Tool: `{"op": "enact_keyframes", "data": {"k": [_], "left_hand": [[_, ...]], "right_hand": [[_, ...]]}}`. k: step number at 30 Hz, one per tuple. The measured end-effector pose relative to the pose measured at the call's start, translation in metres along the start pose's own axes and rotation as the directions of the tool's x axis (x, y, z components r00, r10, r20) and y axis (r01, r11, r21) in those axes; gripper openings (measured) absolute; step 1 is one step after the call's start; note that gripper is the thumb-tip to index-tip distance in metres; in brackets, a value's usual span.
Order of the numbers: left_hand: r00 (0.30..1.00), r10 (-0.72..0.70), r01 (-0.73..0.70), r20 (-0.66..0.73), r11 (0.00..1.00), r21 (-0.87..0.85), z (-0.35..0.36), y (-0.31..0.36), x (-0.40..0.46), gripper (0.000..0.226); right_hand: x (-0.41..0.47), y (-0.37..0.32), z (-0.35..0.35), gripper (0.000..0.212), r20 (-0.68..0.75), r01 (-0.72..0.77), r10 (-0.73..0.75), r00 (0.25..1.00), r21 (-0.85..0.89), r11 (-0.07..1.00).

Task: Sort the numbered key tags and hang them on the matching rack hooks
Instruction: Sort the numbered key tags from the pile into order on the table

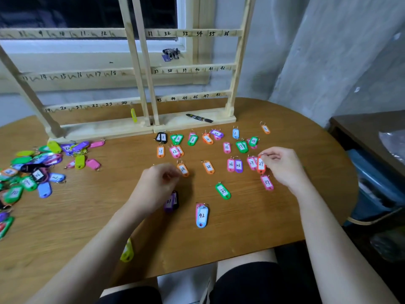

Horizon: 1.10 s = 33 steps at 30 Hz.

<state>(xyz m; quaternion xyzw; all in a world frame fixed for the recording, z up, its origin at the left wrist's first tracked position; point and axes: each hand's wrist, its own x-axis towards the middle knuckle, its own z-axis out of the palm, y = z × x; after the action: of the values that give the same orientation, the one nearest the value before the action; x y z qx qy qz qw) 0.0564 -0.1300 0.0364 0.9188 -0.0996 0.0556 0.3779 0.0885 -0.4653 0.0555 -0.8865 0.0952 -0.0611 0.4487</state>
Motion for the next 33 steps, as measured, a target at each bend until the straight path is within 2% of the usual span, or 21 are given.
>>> {"op": "enact_keyframes", "data": {"k": [4, 8, 15, 20, 25, 29, 33], "left_hand": [[0.994, 0.070, -0.071, 0.080, 0.997, 0.016, 0.017, 0.020, 0.014, 0.023], [0.990, 0.104, -0.105, 0.098, 0.994, 0.000, 0.025, 0.032, 0.025, 0.021], [0.993, 0.078, -0.076, 0.091, 0.997, -0.024, 0.028, 0.034, 0.037, 0.023], [0.996, 0.064, -0.061, 0.065, 0.997, -0.040, 0.022, 0.030, 0.039, 0.017], [0.998, -0.002, 0.001, -0.057, 1.000, -0.004, 0.001, 0.006, 0.035, 0.010], [0.992, -0.086, 0.090, -0.095, 0.995, 0.042, -0.032, -0.030, 0.028, 0.011], [0.968, -0.168, 0.192, -0.186, 0.974, 0.122, -0.077, -0.066, 0.008, 0.006]], "right_hand": [[0.016, 0.021, -0.027, 0.016, -0.080, -0.046, 0.044, 0.996, -0.022, 0.999], [0.034, 0.044, -0.048, 0.016, -0.159, -0.120, 0.109, 0.981, -0.059, 0.991], [0.054, 0.064, -0.061, 0.016, -0.174, -0.197, 0.178, 0.969, -0.103, 0.975], [0.057, 0.057, -0.069, 0.016, -0.149, -0.233, 0.203, 0.968, -0.225, 0.946], [0.053, 0.012, -0.052, 0.010, -0.161, -0.112, 0.078, 0.984, -0.215, 0.970], [0.049, -0.047, -0.010, 0.010, 0.012, 0.058, -0.057, 0.998, -0.117, 0.991], [0.043, -0.104, 0.052, 0.010, 0.143, 0.183, -0.182, 0.973, 0.005, 0.983]]}}
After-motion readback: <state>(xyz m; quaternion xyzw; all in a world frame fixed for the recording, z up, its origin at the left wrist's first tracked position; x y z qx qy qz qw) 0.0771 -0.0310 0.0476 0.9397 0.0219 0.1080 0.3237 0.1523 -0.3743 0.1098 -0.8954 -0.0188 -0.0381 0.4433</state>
